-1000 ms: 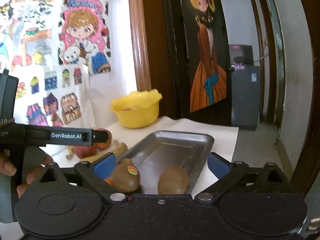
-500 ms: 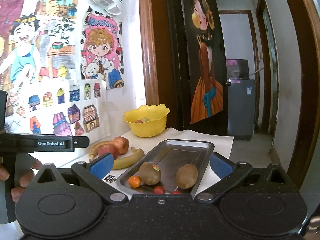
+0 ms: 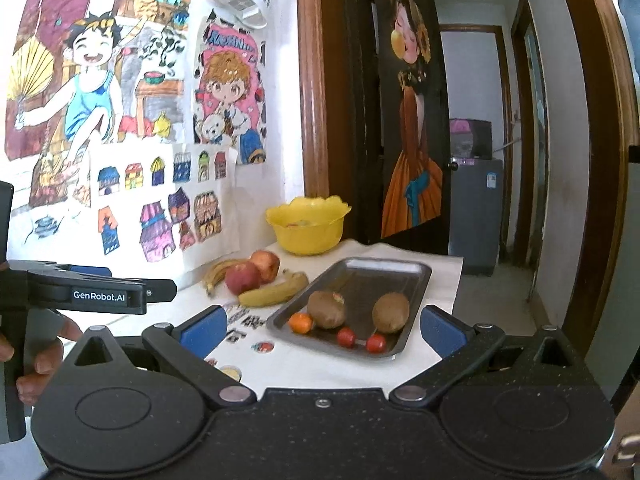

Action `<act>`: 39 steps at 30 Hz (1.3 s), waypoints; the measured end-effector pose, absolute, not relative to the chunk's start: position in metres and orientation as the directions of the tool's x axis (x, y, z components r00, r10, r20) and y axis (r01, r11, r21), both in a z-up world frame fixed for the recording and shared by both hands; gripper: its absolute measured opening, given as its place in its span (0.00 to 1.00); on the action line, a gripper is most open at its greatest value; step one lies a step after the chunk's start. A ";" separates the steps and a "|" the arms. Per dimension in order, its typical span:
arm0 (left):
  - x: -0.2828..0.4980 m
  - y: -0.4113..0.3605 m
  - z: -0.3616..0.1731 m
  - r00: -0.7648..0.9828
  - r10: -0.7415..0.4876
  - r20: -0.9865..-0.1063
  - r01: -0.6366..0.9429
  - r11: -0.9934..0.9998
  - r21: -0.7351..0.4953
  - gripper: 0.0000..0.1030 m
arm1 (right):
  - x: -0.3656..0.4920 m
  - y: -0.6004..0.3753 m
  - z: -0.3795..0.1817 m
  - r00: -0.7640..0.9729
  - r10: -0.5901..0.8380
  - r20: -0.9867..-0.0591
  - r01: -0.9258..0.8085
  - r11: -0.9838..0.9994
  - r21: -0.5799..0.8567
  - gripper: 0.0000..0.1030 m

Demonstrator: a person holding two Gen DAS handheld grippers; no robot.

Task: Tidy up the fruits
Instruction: 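Raise both tools off the tray back toward the apples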

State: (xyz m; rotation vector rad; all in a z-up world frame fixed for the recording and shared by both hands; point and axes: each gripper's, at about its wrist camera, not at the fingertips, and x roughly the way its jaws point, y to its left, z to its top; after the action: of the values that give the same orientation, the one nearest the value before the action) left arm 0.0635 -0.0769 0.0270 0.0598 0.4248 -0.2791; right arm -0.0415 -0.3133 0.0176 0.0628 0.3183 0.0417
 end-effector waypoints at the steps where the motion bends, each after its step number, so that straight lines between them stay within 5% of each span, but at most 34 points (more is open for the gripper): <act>1: 0.059 -0.075 0.025 0.873 -0.251 -0.419 0.278 0.961 0.003 0.99 | -0.044 -0.311 0.016 0.946 0.053 -0.320 -0.032 0.997 0.069 0.99; 15: 0.022 -0.049 0.011 0.866 -0.172 -0.469 0.211 0.977 0.031 0.99 | -0.068 -0.286 -0.008 0.911 0.132 -0.392 -0.094 0.989 0.115 0.99; 30: 0.102 -0.049 -0.012 0.833 -0.085 -0.546 0.126 0.991 0.038 0.99 | 0.010 -0.307 -0.036 0.873 0.211 -0.440 -0.127 0.969 0.213 0.99; 39: 0.174 -0.059 -0.011 0.829 -0.036 -0.558 0.062 0.998 0.028 0.99 | 0.109 -0.320 -0.049 0.779 0.492 -0.390 -0.348 0.855 0.384 0.99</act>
State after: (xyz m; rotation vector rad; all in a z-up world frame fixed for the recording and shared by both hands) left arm 0.1737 -0.0587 -0.0108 0.0459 0.5913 -0.0518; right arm 0.1095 -0.3197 -0.0494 0.3003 0.5011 0.4611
